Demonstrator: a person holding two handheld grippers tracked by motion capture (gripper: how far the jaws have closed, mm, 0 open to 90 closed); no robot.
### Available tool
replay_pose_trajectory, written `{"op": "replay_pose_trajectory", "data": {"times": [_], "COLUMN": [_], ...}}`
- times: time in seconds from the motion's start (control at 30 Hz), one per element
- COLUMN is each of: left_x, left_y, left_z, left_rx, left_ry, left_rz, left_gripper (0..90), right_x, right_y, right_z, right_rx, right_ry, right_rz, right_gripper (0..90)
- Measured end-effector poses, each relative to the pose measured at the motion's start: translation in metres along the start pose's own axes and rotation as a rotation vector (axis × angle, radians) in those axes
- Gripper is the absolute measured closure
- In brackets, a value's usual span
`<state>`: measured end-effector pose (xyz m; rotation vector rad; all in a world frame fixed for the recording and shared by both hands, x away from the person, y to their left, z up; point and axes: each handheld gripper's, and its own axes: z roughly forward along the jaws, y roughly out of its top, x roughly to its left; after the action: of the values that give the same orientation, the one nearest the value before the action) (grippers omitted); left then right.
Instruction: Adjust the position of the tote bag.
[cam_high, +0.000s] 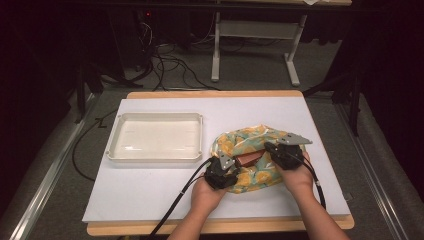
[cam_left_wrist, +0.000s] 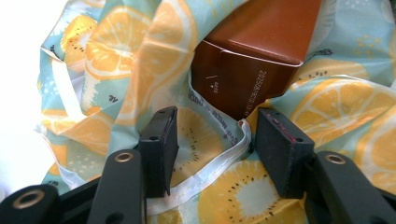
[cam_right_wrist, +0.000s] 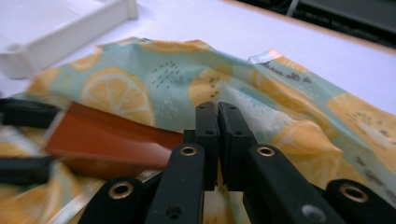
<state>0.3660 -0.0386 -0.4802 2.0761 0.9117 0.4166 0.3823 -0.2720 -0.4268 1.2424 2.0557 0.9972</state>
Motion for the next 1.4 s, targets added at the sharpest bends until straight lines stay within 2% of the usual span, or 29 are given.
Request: {"op": "replay_pose_trajectory", "data": {"times": [0.1, 0.23, 0.3, 0.47, 0.53, 0.7, 0.77, 0.9, 0.97, 1.17, 1.3, 1.4], "left_x": [-0.001, 0.0, 0.001, 0.003, 0.003, 0.005, 0.007, 0.008, 0.008, 0.006, 0.004, 0.002], "left_y": [0.002, 0.005, 0.006, 0.006, 0.006, 0.009, 0.009, 0.01, 0.01, 0.009, 0.009, 0.01], "left_z": [0.001, 0.003, 0.004, 0.008, 0.009, 0.013, 0.015, 0.015, 0.014, 0.004, -0.006, -0.014], "left_rx": [0.004, 0.004, 0.002, -0.015, -0.01, 0.016, 0.028, 0.028, 0.016, -0.056, -0.092, -0.119], "left_ry": [0.007, 0.016, 0.018, 0.032, 0.039, 0.063, 0.067, 0.061, 0.055, 0.029, 0.013, -0.005], "left_rz": [0.012, 0.018, 0.016, -0.005, -0.009, -0.01, -0.031, -0.042, -0.045, -0.038, -0.005, 0.006], "left_gripper": [49.5, 49.0, 48.3, 48.1, 48.7, 49.0, 49.0, 48.7, 47.0, 42.8, 40.3, 39.5], "right_x": [-0.012, -0.022, -0.024, -0.036, -0.039, -0.045, -0.049, -0.056, -0.056, -0.053, -0.054, -0.052], "right_y": [0.008, 0.018, 0.02, 0.015, 0.014, 0.009, 0.007, 0.002, 0.003, 0.01, 0.011, 0.009], "right_z": [0.014, 0.033, 0.04, 0.049, 0.049, 0.045, 0.043, 0.037, 0.033, 0.01, -0.005, -0.011], "right_rx": [0.003, 0.06, 0.071, 0.058, 0.059, 0.044, 0.039, 0.027, 0.017, -0.068, -0.092, -0.085], "right_ry": [-0.016, -0.021, -0.022, -0.047, -0.06, -0.066, -0.073, -0.054, -0.054, -0.041, -0.038, -0.028], "right_rz": [0.03, 0.027, 0.029, 0.116, 0.134, 0.172, 0.179, 0.21, 0.2, 0.176, 0.171, 0.162], "right_gripper": [88.4, 88.4, 88.7, 90.0, 90.0, 90.0, 90.0, 90.0, 90.0, 90.0, 89.7, 89.1]}}
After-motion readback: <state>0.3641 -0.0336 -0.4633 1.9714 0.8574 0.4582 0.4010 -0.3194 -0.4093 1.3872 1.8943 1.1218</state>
